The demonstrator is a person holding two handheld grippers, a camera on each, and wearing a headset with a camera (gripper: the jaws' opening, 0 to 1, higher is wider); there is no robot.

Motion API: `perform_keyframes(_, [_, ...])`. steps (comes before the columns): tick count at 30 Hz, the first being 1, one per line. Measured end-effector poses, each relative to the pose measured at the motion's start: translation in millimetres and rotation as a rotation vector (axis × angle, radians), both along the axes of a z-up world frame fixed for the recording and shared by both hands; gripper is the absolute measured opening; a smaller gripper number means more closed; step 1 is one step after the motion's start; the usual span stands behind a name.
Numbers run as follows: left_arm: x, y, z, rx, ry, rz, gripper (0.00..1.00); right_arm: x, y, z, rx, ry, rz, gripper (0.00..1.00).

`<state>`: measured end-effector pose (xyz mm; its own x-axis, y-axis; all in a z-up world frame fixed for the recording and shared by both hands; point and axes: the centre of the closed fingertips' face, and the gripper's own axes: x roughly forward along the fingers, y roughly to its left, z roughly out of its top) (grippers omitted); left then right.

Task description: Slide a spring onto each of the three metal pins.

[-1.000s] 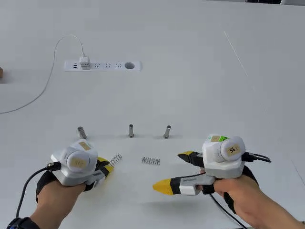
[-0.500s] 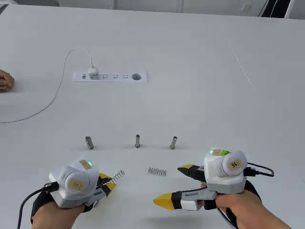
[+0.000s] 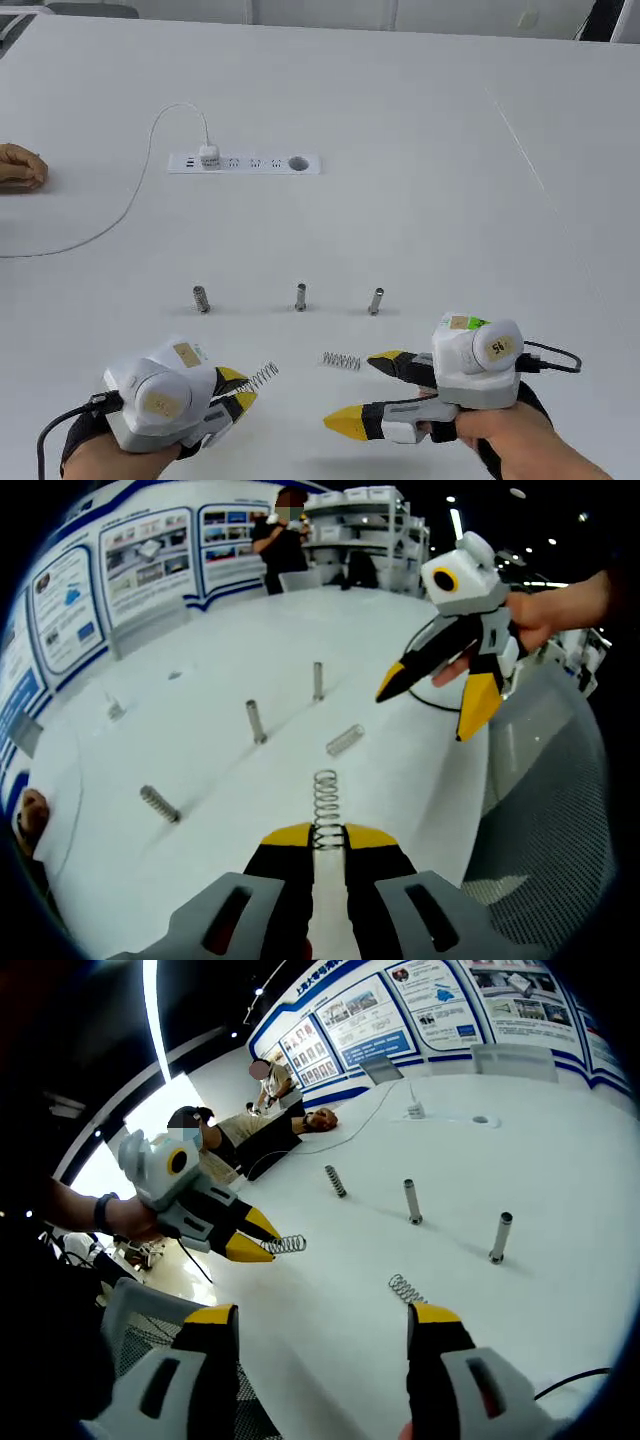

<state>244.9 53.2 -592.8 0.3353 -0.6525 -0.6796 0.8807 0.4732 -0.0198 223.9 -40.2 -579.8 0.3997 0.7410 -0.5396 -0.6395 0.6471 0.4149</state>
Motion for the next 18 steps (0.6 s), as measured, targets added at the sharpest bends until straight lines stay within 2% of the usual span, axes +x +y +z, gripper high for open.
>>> perform_keyframes(6, [-12.3,-15.0,11.2,-0.019,-0.008,-0.045,0.10,1.3,9.2,7.4,0.046,0.004,0.004,0.63])
perform_keyframes(13, [-21.6,-32.3,21.1,-0.037,-0.026,-0.101,0.10,2.0,15.3,14.2,0.106,0.016,-0.007,0.56])
perform_keyframes(18, [-26.4,-44.4,28.8,-0.049,-0.040,-0.142,0.10,0.4,19.6,19.5,0.140,0.022,0.004,0.47])
